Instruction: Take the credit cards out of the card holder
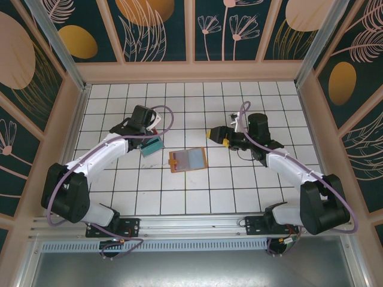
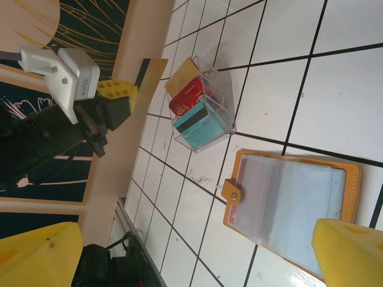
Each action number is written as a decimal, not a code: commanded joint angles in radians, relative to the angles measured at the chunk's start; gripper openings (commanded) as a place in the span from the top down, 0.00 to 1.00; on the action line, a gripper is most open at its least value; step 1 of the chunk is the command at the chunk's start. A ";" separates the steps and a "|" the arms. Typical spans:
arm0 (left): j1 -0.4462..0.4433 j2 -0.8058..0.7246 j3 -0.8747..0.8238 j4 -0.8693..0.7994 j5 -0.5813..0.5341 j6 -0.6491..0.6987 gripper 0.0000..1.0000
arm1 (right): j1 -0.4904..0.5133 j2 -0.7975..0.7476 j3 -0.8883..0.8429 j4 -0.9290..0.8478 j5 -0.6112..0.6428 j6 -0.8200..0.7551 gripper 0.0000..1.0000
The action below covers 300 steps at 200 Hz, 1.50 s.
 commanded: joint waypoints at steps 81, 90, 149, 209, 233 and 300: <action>0.039 0.064 -0.038 0.092 0.068 0.058 1.00 | -0.016 0.013 -0.004 0.032 -0.022 -0.012 0.01; 0.039 0.064 -0.048 0.097 0.068 0.062 1.00 | -0.018 0.019 -0.002 0.032 -0.024 -0.012 0.01; 0.041 0.076 -0.084 0.128 0.051 0.076 0.98 | -0.019 0.035 0.001 0.039 -0.029 -0.008 0.01; 0.046 0.089 -0.090 0.157 0.021 0.079 0.86 | -0.023 0.033 -0.001 0.038 -0.029 -0.007 0.01; 0.054 0.088 -0.084 0.172 0.001 0.079 0.59 | -0.024 0.034 -0.001 0.039 -0.029 -0.007 0.01; 0.106 0.085 -0.076 0.240 -0.075 0.061 0.60 | -0.024 0.030 -0.005 0.041 -0.029 -0.003 0.01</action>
